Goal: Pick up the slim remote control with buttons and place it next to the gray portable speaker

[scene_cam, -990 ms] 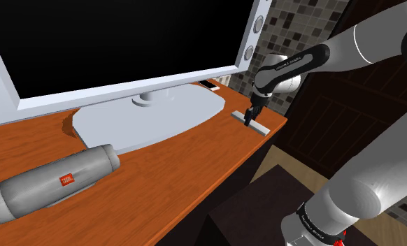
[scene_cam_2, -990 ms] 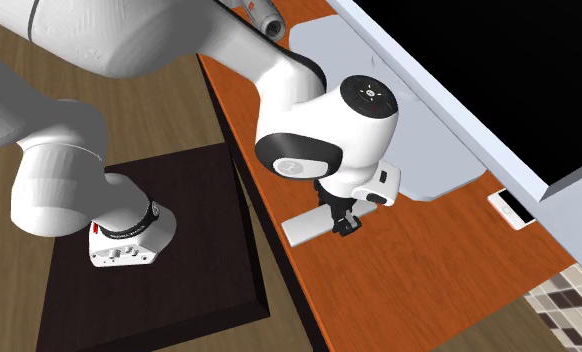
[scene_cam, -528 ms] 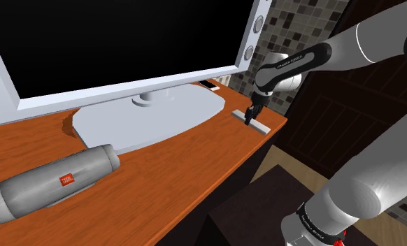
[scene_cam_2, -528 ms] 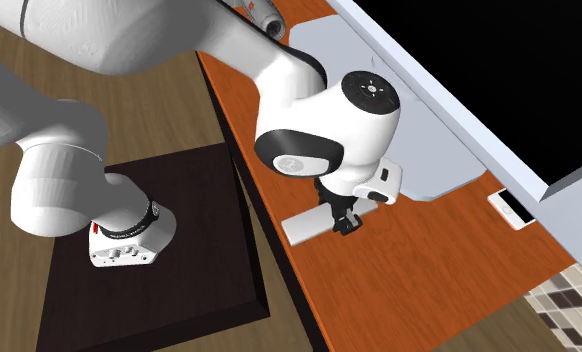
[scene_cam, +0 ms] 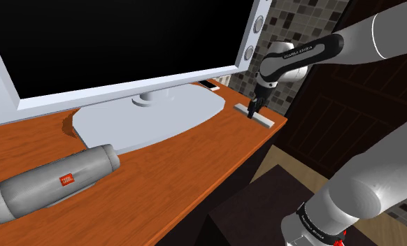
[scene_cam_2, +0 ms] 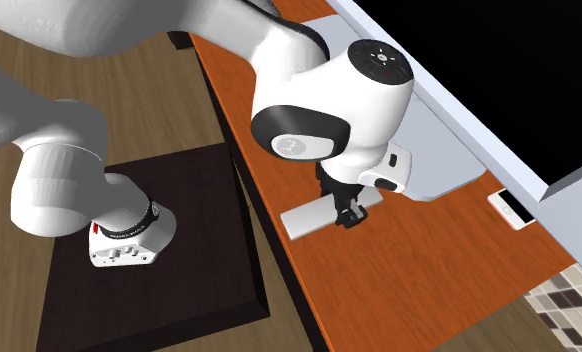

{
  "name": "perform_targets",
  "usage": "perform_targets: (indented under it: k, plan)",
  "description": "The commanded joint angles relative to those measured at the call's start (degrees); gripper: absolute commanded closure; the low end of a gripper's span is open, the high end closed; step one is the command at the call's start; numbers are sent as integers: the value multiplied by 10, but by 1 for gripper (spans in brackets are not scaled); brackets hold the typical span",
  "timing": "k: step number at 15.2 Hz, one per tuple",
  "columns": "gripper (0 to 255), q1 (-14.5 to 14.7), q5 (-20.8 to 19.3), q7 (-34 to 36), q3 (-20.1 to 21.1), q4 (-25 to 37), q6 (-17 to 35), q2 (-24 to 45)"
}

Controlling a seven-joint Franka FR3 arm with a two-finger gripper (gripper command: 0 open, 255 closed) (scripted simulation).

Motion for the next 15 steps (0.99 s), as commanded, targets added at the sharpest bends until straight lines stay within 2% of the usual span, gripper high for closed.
perform_targets:
  k: [1, 15]
  plan:
    - [255, 0, -2, 2, 2, 8, -17, -10]
    - [255, 1, -8, 7, 8, 77, -130, -54]
